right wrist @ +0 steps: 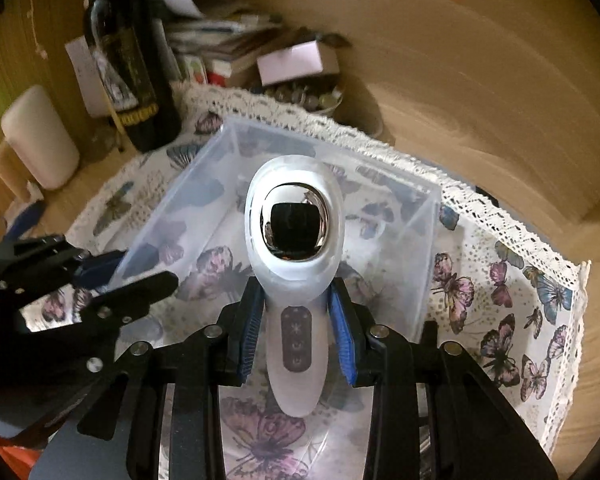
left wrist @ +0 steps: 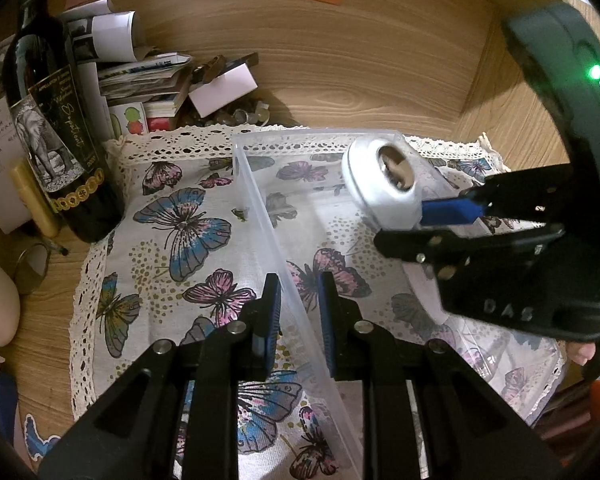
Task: Organize rigid objects
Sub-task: 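Carry the white device into the clear box and release it with the right gripper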
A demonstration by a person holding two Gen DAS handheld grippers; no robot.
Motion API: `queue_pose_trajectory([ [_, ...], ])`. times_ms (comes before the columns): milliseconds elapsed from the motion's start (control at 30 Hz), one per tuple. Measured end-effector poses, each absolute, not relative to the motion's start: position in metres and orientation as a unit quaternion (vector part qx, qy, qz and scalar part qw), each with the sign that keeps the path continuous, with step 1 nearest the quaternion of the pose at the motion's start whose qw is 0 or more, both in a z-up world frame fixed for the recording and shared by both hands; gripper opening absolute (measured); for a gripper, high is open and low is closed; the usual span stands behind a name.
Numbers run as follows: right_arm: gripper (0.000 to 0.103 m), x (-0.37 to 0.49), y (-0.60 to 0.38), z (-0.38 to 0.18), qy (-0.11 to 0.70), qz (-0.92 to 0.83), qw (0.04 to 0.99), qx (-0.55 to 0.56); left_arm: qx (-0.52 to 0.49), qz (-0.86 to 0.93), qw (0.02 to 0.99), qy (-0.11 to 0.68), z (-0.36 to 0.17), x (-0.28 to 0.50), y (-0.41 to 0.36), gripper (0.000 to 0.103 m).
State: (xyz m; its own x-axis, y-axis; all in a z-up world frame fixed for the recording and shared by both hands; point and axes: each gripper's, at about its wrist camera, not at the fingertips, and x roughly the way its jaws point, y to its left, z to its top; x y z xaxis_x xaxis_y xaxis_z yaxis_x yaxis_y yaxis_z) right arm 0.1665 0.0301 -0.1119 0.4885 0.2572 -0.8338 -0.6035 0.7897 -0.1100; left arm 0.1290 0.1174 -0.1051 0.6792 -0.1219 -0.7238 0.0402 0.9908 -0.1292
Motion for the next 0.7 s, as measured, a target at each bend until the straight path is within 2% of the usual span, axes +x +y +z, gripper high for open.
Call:
queue_pose_trajectory([
  [267,0.034,0.162,0.028,-0.103,0.417,0.253,0.848,-0.206,-0.044,-0.042,0.916,0.398,-0.105,0.129,0.114,0.019],
  [400,0.040,0.154,0.014,-0.087,0.388,0.242,0.869,-0.192,-0.046,-0.042,0.915,0.399,-0.104,0.129,0.114,0.019],
  [533,0.051,0.144,-0.009,-0.068,0.356,0.219,0.892,-0.171,-0.042,-0.041,0.915,0.399,-0.104,0.129,0.114,0.019],
  [700,0.056,0.134,-0.056,-0.050,0.330,0.163,0.919,-0.144,-0.041,-0.041,0.915,0.400,-0.104,0.130,0.114,0.019],
])
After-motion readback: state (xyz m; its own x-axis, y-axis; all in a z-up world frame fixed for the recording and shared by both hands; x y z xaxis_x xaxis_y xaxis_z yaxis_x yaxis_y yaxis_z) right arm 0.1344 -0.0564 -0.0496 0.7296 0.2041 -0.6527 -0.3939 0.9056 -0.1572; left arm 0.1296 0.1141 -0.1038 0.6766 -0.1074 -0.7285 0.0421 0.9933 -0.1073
